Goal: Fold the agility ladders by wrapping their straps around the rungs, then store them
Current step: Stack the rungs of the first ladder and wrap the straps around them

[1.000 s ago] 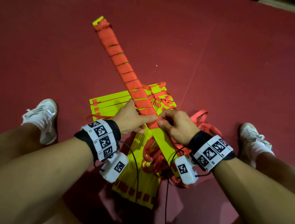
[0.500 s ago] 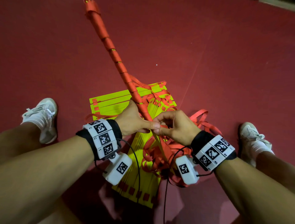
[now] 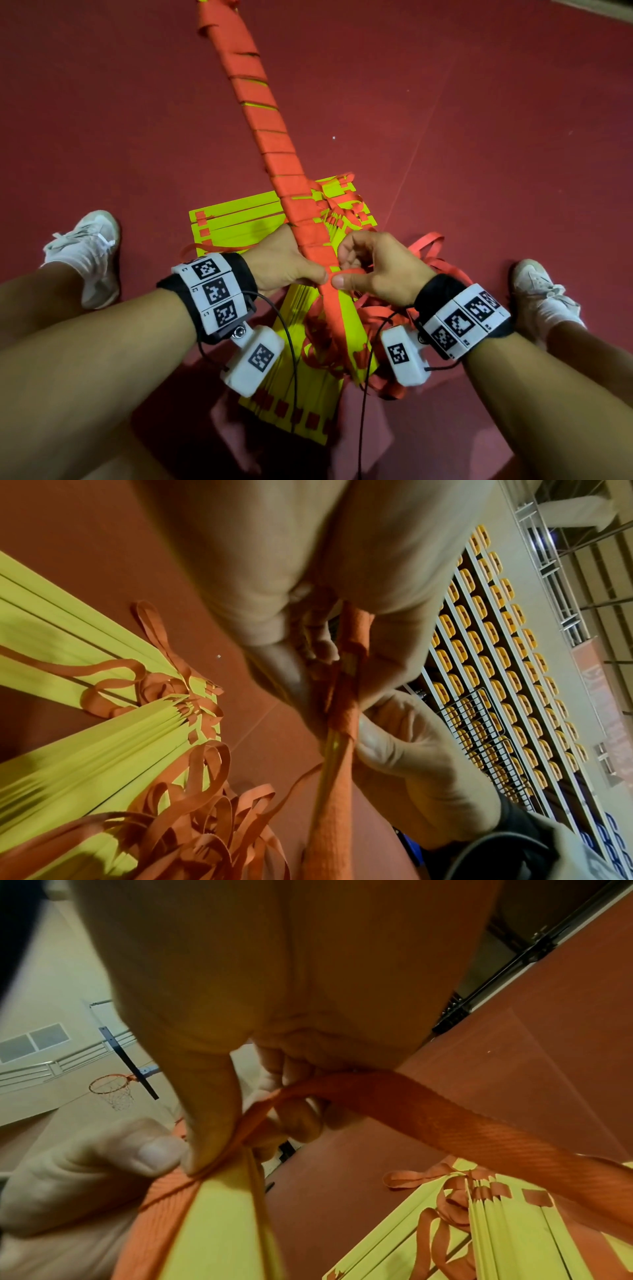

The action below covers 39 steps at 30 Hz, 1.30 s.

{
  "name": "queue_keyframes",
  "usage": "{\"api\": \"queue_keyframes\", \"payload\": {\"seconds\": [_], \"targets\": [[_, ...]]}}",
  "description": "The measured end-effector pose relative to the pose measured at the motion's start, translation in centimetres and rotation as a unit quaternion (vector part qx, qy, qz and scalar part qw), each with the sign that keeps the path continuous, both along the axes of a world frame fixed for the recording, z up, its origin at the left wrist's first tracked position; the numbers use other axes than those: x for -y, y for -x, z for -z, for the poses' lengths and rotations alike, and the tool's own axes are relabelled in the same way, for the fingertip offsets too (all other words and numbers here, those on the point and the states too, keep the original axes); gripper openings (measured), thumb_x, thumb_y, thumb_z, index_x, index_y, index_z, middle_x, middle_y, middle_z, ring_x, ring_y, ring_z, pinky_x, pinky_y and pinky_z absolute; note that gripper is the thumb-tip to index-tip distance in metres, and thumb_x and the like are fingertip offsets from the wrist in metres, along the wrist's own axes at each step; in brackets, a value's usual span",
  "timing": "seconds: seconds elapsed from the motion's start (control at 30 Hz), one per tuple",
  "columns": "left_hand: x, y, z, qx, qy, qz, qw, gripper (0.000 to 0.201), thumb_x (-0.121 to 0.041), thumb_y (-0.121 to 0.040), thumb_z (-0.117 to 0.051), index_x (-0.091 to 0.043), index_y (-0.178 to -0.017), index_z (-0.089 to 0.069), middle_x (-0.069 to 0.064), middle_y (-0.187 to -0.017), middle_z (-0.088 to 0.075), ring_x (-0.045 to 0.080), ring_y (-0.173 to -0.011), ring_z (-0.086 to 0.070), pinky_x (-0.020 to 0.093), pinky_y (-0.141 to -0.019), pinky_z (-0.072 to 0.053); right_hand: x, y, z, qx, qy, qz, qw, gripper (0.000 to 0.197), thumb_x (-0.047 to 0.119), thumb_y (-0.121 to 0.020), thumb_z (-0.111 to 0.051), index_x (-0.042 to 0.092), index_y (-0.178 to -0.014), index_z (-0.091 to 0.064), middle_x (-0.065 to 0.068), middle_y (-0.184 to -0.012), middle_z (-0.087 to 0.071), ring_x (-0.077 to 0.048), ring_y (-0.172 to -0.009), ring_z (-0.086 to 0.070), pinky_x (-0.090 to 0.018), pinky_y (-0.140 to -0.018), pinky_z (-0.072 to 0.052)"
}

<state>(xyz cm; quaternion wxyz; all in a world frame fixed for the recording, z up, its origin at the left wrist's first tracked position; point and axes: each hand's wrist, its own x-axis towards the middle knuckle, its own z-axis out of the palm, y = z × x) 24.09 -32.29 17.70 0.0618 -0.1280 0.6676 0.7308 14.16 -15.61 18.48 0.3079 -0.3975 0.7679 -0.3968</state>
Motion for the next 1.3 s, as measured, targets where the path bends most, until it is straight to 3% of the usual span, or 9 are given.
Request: {"api": "queue_keyframes", "payload": {"seconds": [0.1, 0.27, 0.37, 0.57, 0.67, 0.8, 1.0, 1.13, 1.3], "targets": [[0.3, 0.1, -0.2, -0.009, 0.001, -0.014, 1.0, 0.054, 0.006, -0.048, -0.072, 0.023, -0.096, -0.052, 0.02, -0.086, -0.058, 0.028, -0.079, -0.055, 0.039, -0.072, -0.047, 0.1, 0.3, 0.2, -0.023, -0.021, 0.001, 1.0, 0.024, 0.022, -0.082, -0.081, 0.025, -0.086, -0.057, 0.016, -0.067, -0.058, -0.002, -0.06, -0.052, -0.025, -0.063, -0.046], [0.7, 0.2, -0.7, -0.012, 0.002, -0.028, 1.0, 0.042, 0.007, -0.056, -0.071, 0.002, -0.096, -0.062, 0.01, -0.085, -0.066, 0.018, -0.075, -0.065, 0.028, -0.062, -0.057, 0.0, 0.2, 0.1, -0.076, -0.019, -0.021, 0.997, 0.029, 0.03, -0.091, -0.071, 0.024, -0.069, -0.052, 0.011, -0.061, -0.046, -0.006, -0.056, -0.04, -0.028, -0.057, -0.036], [0.8, 0.2, -0.4, -0.027, 0.015, -0.051, 0.998, 0.05, 0.005, -0.055, -0.075, -0.012, -0.1, -0.062, 0.005, -0.095, -0.069, 0.017, -0.085, -0.069, 0.031, -0.076, -0.06, 0.0, 0.0, 0.1, -0.078, 0.003, 0.006, 0.997, 0.03, 0.028, -0.09, -0.073, 0.022, -0.067, -0.053, 0.013, -0.058, -0.048, -0.005, -0.053, -0.041, -0.025, -0.055, -0.036], [0.8, 0.3, 0.0, -0.012, 0.02, -0.071, 0.997, 0.059, 0.026, -0.074, -0.07, -0.001, -0.123, -0.052, 0.01, -0.101, -0.071, 0.014, -0.078, -0.073, 0.024, -0.069, -0.058, 0.0, -0.4, 0.6, -0.118, 0.028, 0.039, 0.992, 0.033, 0.026, -0.087, -0.076, 0.024, -0.064, -0.052, 0.014, -0.054, -0.049, -0.003, -0.049, -0.042, -0.019, -0.051, -0.034], [0.4, 0.3, -0.2, -0.003, 0.038, -0.08, 0.996, 0.053, 0.014, -0.078, -0.075, -0.005, -0.121, -0.051, 0.008, -0.099, -0.069, 0.007, -0.071, -0.069, 0.02, -0.062, -0.054, 0.1, -0.6, 0.7, -0.167, 0.034, 0.04, 0.985, 0.029, 0.024, -0.087, -0.075, 0.016, -0.068, -0.055, 0.007, -0.056, -0.049, -0.005, -0.049, -0.04, -0.016, -0.05, -0.03], [0.0, 0.2, -0.6, 0.051, 0.036, -0.071, 0.995, 0.058, -0.018, -0.08, -0.085, -0.018, -0.121, -0.044, 0.0, -0.103, -0.068, 0.017, -0.094, -0.071, 0.04, -0.078, -0.06, 0.4, -1.0, 1.0, -0.227, 0.037, 0.047, 0.972, 0.023, 0.026, -0.083, -0.073, 0.015, -0.071, -0.057, -0.001, -0.059, -0.052, -0.013, -0.053, -0.042, -0.022, -0.051, -0.031], [-0.2, 0.2, -0.7, 0.047, 0.028, -0.09, 0.994, 0.056, -0.008, -0.089, -0.075, -0.008, -0.129, -0.036, 0.004, -0.098, -0.059, 0.007, -0.074, -0.069, 0.031, -0.062, -0.061, 0.8, -1.6, 1.3, -0.24, 0.056, 0.058, 0.967, 0.031, 0.026, -0.083, -0.076, 0.022, -0.067, -0.05, 0.007, -0.055, -0.043, -0.015, -0.053, -0.039, -0.022, -0.05, -0.029], [-0.3, 0.3, -0.5, 0.047, 0.019, -0.1, 0.994, 0.044, 0.002, -0.088, -0.07, -0.016, -0.118, -0.043, 0.01, -0.096, -0.053, 0.014, -0.076, -0.065, 0.028, -0.057, -0.057, 0.6, -1.3, 0.9, -0.182, 0.023, 0.041, 0.982, 0.031, 0.045, -0.078, -0.081, 0.019, -0.079, -0.064, 0.004, -0.064, -0.062, -0.011, -0.056, -0.052, -0.025, -0.054, -0.04], [-0.4, 0.5, -0.3, 0.044, 0.047, -0.081, 0.995, 0.036, 0.013, -0.087, -0.055, -0.019, -0.095, -0.042, 0.011, -0.088, -0.043, 0.022, -0.076, -0.052, 0.026, -0.055, -0.055, 0.4, -1.0, 0.1, -0.134, 0.001, 0.013, 0.991, 0.018, 0.027, -0.08, -0.082, 0.015, -0.09, -0.072, 0.012, -0.074, -0.065, 0.002, -0.069, -0.061, -0.011, -0.065, -0.045]]}}
